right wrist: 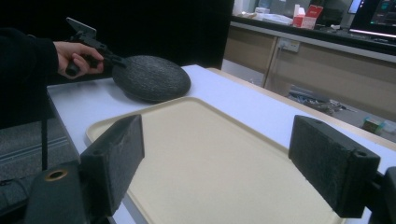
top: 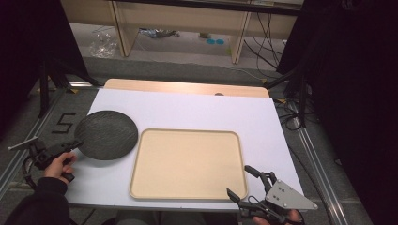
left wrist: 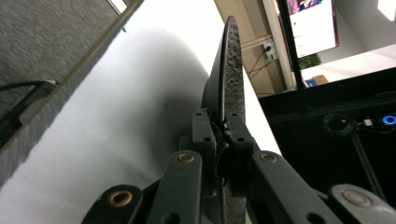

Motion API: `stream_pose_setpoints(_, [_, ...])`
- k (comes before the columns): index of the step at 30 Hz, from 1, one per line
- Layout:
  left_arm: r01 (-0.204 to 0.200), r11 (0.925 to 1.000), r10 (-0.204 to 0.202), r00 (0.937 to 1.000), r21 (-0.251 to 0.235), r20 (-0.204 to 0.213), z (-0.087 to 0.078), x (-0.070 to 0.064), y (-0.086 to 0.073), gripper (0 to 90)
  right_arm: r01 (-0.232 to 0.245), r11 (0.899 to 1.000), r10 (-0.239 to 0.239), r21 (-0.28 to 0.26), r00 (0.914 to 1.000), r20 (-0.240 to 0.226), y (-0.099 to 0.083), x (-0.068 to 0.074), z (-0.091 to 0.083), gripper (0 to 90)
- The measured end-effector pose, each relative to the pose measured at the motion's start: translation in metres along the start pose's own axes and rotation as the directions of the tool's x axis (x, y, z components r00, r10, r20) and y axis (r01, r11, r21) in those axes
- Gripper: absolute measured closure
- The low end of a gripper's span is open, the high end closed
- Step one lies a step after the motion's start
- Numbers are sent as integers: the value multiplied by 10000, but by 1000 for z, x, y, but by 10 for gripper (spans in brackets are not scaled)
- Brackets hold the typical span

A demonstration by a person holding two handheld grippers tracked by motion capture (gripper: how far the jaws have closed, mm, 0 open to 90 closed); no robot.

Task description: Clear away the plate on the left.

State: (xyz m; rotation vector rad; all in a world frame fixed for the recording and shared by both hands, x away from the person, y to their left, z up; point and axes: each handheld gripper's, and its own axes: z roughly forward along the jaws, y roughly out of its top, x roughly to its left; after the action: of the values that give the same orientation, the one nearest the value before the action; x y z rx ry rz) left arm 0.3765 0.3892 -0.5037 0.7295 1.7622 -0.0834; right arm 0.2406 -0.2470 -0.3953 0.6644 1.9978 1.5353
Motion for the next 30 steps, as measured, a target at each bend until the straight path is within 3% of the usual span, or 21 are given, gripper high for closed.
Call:
stream_pose_setpoints(1, [19, 10000, -19, 10000, -26, -74, 0, 0, 0, 852, 13, 10000, -13, 48, 10000, 2, 0, 0, 0, 193])
stream_pose_setpoints(2, [63, 10000, -63, 9996, 18, 270, 0, 1, 0, 852, 7, 10000, -7, 21, 10000, 20, 0, 0, 0, 193])
stream_pose_setpoints(4, [144, 9999, -144, 9999, -57, -37, -1, 1, 0, 851, -50, 10000, 50, 12, 10000, 44, -1, -1, 1, 193])
stream_pose_setpoints(6, [394, 9992, -394, 9992, -33, 42, -1, 1, 1, 846, -47, 10000, 47, 2, 10000, -24, -2, -1, 2, 193])
stream_pose_setpoints(17, [730, 9959, -725, 9973, -528, 103, -9, 0, 7, 834, -103, 9999, 103, -8, 9999, -50, -1, -1, 0, 193])
stream_pose_setpoints(22, [1138, 9907, -1109, 9930, -750, 414, -13, 1, 9, 829, -91, 10000, 91, 31, 10000, -19, -1, -1, 0, 192])
stream_pose_setpoints(30, [1248, 9904, -1185, 9881, -601, 984, -13, -6, 9, 828, -157, 9999, 157, -42, 9999, -13, -1, -1, 1, 192])
